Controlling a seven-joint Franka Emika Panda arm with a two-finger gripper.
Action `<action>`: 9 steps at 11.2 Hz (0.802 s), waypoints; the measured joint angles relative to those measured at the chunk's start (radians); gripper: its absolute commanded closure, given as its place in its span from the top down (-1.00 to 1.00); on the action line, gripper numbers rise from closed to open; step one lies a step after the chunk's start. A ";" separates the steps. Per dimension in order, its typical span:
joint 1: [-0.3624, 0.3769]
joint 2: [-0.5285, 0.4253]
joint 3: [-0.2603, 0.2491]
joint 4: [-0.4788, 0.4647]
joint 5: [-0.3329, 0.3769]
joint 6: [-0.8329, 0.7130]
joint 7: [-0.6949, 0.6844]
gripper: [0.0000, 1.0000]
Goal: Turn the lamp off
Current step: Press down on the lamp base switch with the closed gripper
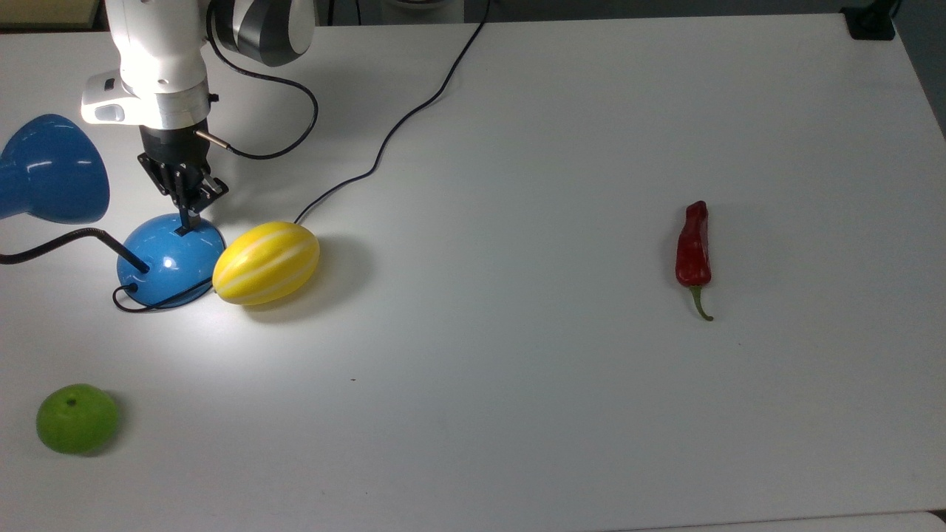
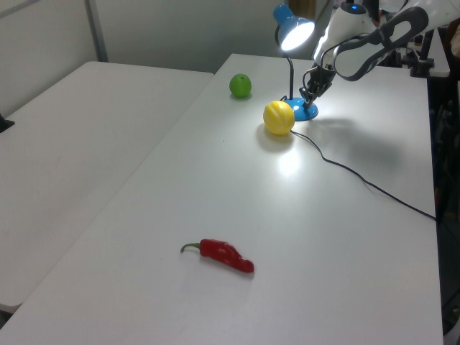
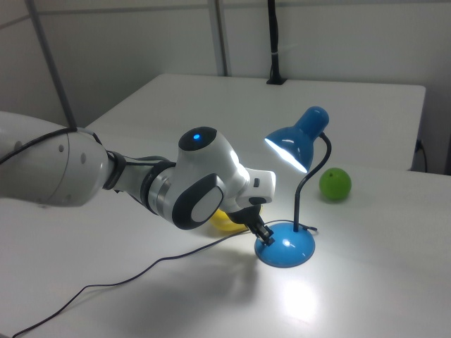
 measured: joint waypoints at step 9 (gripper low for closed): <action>-0.003 0.014 -0.004 0.012 -0.020 0.000 -0.001 -1.00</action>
